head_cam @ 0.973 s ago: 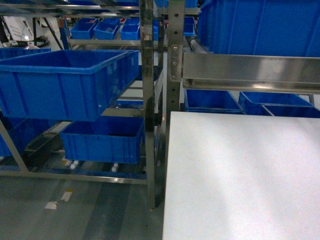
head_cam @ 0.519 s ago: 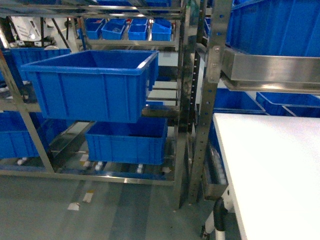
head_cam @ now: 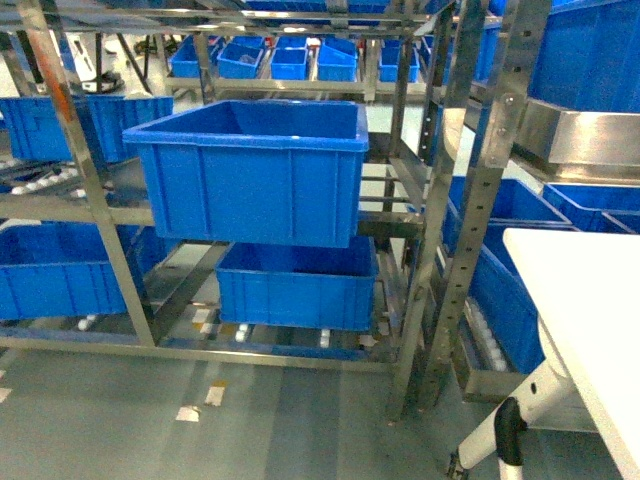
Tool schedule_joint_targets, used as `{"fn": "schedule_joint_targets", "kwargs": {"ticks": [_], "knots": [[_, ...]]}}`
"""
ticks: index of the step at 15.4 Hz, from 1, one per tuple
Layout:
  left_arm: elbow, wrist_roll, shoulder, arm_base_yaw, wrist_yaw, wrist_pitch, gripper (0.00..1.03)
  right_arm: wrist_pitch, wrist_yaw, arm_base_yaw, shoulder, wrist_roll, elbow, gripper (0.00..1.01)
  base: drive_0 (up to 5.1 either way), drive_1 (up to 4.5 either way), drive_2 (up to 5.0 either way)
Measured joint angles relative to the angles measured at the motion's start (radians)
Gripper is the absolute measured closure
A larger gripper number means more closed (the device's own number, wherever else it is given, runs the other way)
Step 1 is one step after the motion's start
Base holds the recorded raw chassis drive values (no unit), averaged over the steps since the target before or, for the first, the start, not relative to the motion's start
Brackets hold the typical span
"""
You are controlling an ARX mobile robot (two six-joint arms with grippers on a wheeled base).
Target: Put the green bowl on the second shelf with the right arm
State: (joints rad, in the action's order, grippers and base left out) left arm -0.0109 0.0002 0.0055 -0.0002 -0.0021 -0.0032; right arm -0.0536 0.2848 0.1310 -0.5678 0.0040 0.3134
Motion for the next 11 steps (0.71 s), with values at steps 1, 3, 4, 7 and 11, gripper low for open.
{"fn": "schedule_joint_targets", "kwargs": {"ticks": [1, 3, 4, 7, 11], "knots": [[0.0, 0.0, 0.0, 0.0, 0.002, 0.0, 0.05, -0.001, 0.0, 0.0, 0.0, 0.0, 0.0, 0.99, -5.1, 3.15, 1.4], [0.0, 0.0, 0.0, 0.0, 0.001, 0.0, 0.05, -0.001, 0.0, 0.0, -0.001, 0.0, 0.0, 0.99, -4.8, 3.47, 1.4], [0.0, 0.0, 0.0, 0.0, 0.002, 0.001, 0.05, -0.005, 0.0, 0.0, 0.002, 0.0, 0.0, 0.99, -4.7, 3.63, 1.6], [0.0, 0.0, 0.0, 0.0, 0.001, -0.001, 0.05, -0.002, 0.0, 0.0, 0.0, 0.0, 0.0, 0.99, -4.8, 3.52, 1.5], [0.0, 0.0, 0.0, 0.0, 0.002, 0.0, 0.05, -0.002, 0.0, 0.0, 0.0, 0.0, 0.0, 0.99, -4.8, 3.49, 1.5]]}}
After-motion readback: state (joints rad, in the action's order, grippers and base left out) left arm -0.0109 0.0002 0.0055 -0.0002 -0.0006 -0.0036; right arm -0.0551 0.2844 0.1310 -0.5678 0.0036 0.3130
